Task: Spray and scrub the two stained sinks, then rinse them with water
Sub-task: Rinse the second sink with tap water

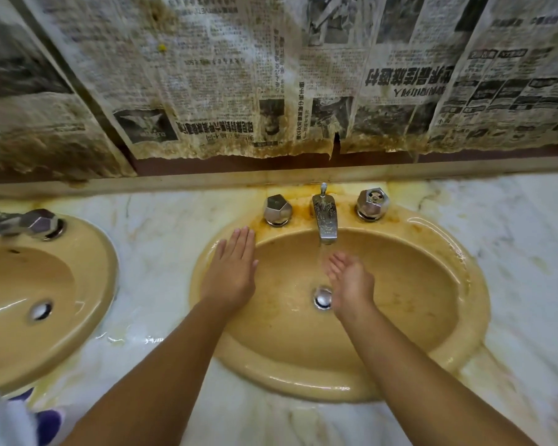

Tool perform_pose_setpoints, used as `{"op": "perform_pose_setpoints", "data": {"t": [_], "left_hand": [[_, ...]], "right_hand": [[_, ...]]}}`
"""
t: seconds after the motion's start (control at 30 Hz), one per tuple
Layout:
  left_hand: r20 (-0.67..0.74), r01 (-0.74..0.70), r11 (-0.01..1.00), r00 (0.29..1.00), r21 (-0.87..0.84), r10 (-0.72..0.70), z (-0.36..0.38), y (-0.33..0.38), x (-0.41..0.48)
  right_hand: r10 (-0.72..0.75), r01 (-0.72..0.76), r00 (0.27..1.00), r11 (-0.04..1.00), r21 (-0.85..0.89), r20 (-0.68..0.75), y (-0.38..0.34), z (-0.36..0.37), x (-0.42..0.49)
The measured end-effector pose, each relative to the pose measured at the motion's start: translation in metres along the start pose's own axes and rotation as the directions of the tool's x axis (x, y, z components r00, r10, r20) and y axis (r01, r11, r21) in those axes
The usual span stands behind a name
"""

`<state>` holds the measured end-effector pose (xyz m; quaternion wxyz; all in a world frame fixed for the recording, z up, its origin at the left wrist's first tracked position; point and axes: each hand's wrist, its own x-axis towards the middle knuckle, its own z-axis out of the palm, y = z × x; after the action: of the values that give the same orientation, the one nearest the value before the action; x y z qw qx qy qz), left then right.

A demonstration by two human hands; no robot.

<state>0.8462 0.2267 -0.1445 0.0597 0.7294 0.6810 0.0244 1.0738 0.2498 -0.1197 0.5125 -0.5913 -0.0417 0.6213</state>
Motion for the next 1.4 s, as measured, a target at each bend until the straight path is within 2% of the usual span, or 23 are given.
{"op": "perform_pose_setpoints", "data": {"t": [0.07, 0.1, 0.17, 0.2, 0.3, 0.43, 0.53, 0.67, 0.8, 0.9, 0.97, 1.03, 1.07, 1.1, 1.17, 1.23, 1.27, 1.3, 1.33, 1.37, 1.4], "left_hand": [[-0.024, 0.008, 0.999, 1.000, -0.043, -0.009, 0.002, -0.005, -0.008], [-0.036, 0.015, 0.998, 0.999, -0.065, -0.018, 0.002, -0.007, -0.012], [-0.065, 0.021, 0.995, 0.997, -0.098, -0.028, 0.003, -0.011, -0.018], [-0.074, 0.020, 0.994, 0.997, -0.110, -0.028, 0.004, -0.011, -0.020], [-0.108, 0.008, 0.991, 0.994, -0.132, -0.022, 0.004, -0.010, -0.021], [-0.149, 0.004, 0.986, 0.988, -0.164, -0.028, 0.007, -0.012, -0.020], [-0.153, -0.001, 0.985, 0.988, -0.175, -0.026, 0.008, -0.012, -0.021], [-0.189, -0.007, 0.980, 0.981, -0.197, -0.031, 0.009, -0.012, -0.021], [-0.192, -0.002, 0.978, 0.981, -0.209, -0.039, 0.011, -0.013, -0.025], [-0.204, 0.003, 0.973, 0.978, -0.231, -0.052, 0.014, -0.014, -0.029], [-0.202, 0.019, 0.967, 0.977, -0.254, -0.072, 0.012, -0.014, -0.033], [-0.187, 0.047, 0.957, 0.977, -0.286, -0.104, 0.008, -0.015, -0.038], [-0.186, 0.060, 0.953, 0.975, -0.297, -0.120, 0.007, -0.016, -0.041], [-0.190, 0.065, 0.951, 0.974, -0.302, -0.127, 0.006, -0.016, -0.044], [-0.197, 0.057, 0.954, 0.973, -0.295, -0.120, 0.007, -0.016, -0.049], [-0.198, 0.052, 0.961, 0.974, -0.272, -0.109, 0.007, -0.016, -0.050], [-0.196, 0.056, 0.963, 0.974, -0.262, -0.110, 0.007, -0.016, -0.051], [-0.196, 0.062, 0.964, 0.974, -0.257, -0.115, 0.007, -0.015, -0.051], [-0.196, 0.067, 0.964, 0.973, -0.256, -0.119, 0.006, -0.014, -0.051], [-0.196, 0.072, 0.964, 0.973, -0.256, -0.125, 0.006, -0.014, -0.050], [-0.195, 0.077, 0.963, 0.972, -0.258, -0.130, 0.006, -0.014, -0.050]], "right_hand": [[0.282, -0.302, 0.950, 0.941, 0.154, 0.137, -0.003, 0.013, 0.002], [0.350, -0.383, 0.912, 0.913, 0.140, 0.214, -0.005, 0.018, 0.000], [0.416, -0.447, 0.859, 0.893, 0.042, 0.298, -0.009, 0.022, -0.004], [0.433, -0.455, 0.854, 0.891, 0.010, 0.288, -0.011, 0.022, -0.004], [0.391, -0.406, 0.901, 0.912, 0.052, 0.186, -0.014, 0.018, 0.003], [0.401, -0.417, 0.867, 0.909, -0.009, 0.296, -0.017, 0.021, -0.001], [0.386, -0.409, 0.886, 0.911, 0.043, 0.257, -0.018, 0.023, 0.003], [0.414, -0.421, 0.857, 0.906, -0.046, 0.307, -0.015, 0.024, 0.001], [0.349, -0.380, 0.895, 0.922, 0.066, 0.276, -0.019, 0.019, 0.013], [0.333, -0.356, 0.823, 0.934, -0.040, 0.460, -0.004, 0.029, -0.015], [0.366, -0.290, 0.747, 0.931, -0.222, 0.555, 0.026, 0.029, -0.040], [0.512, -0.185, 0.608, 0.835, -0.519, 0.607, 0.063, 0.014, -0.057], [0.594, -0.068, 0.554, 0.731, -0.680, 0.583, 0.075, 0.004, -0.059], [0.665, 0.087, 0.507, 0.593, -0.800, 0.548, 0.080, -0.007, -0.058], [0.776, 0.361, 0.460, 0.280, -0.890, 0.431, 0.078, -0.029, -0.040], [0.779, 0.470, 0.550, 0.011, -0.883, 0.302, 0.062, -0.044, -0.016], [0.731, 0.464, 0.625, -0.067, -0.883, 0.273, 0.055, -0.049, -0.003], [0.632, 0.440, 0.711, -0.057, -0.896, 0.309, 0.047, -0.050, 0.006], [0.503, 0.385, 0.790, 0.037, -0.922, 0.350, 0.041, -0.045, 0.013], [0.391, 0.277, 0.850, 0.239, -0.931, 0.353, 0.032, -0.038, 0.016], [0.314, 0.099, 0.898, 0.537, -0.838, 0.307, 0.025, -0.030, 0.022]]}}
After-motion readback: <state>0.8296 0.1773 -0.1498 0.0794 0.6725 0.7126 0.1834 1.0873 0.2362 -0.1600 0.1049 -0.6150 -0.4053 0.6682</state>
